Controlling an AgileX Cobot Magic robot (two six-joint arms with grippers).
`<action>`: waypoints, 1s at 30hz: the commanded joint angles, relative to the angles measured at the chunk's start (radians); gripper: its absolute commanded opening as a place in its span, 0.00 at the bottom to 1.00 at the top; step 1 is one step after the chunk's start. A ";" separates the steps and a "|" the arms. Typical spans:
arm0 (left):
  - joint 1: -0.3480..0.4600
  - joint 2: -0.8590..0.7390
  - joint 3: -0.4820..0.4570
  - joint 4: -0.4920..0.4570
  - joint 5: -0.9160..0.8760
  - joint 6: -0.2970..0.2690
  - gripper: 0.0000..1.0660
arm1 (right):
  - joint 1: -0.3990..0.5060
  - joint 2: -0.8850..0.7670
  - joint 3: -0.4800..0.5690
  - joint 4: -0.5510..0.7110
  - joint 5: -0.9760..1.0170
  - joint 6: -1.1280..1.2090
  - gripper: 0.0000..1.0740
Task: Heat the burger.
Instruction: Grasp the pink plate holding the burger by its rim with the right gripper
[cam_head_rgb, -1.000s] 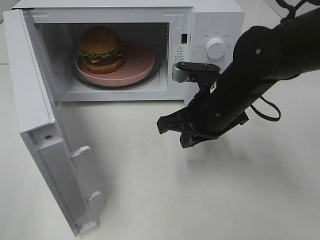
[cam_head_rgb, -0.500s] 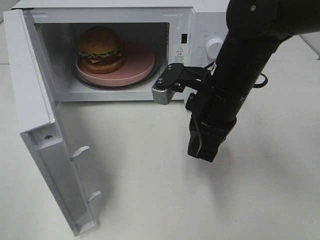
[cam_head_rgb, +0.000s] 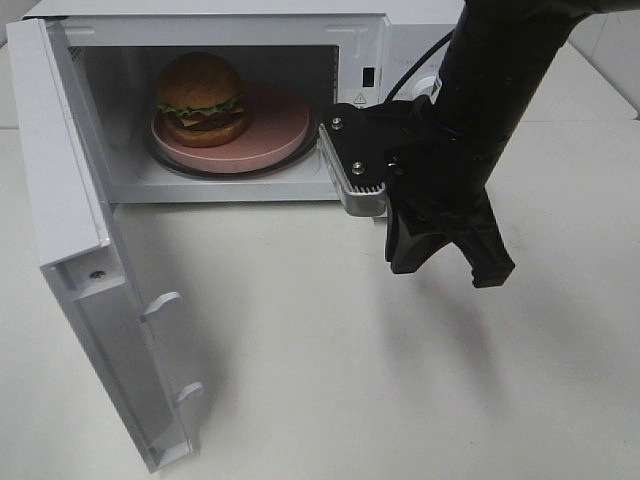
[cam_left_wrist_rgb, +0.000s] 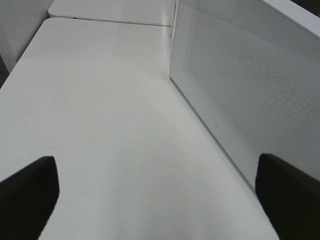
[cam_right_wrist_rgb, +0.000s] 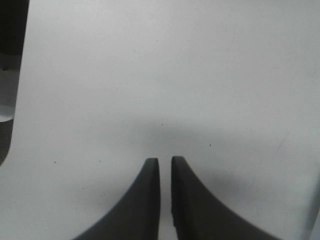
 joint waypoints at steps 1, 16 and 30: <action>0.003 -0.016 0.003 -0.008 -0.009 0.000 0.94 | 0.000 -0.009 -0.012 -0.018 -0.049 -0.007 0.19; 0.003 -0.016 0.003 -0.008 -0.009 0.000 0.94 | 0.000 -0.009 -0.012 -0.024 -0.262 0.135 0.93; 0.003 -0.016 0.003 -0.008 -0.009 0.000 0.94 | 0.081 0.014 -0.012 -0.290 -0.491 0.190 0.89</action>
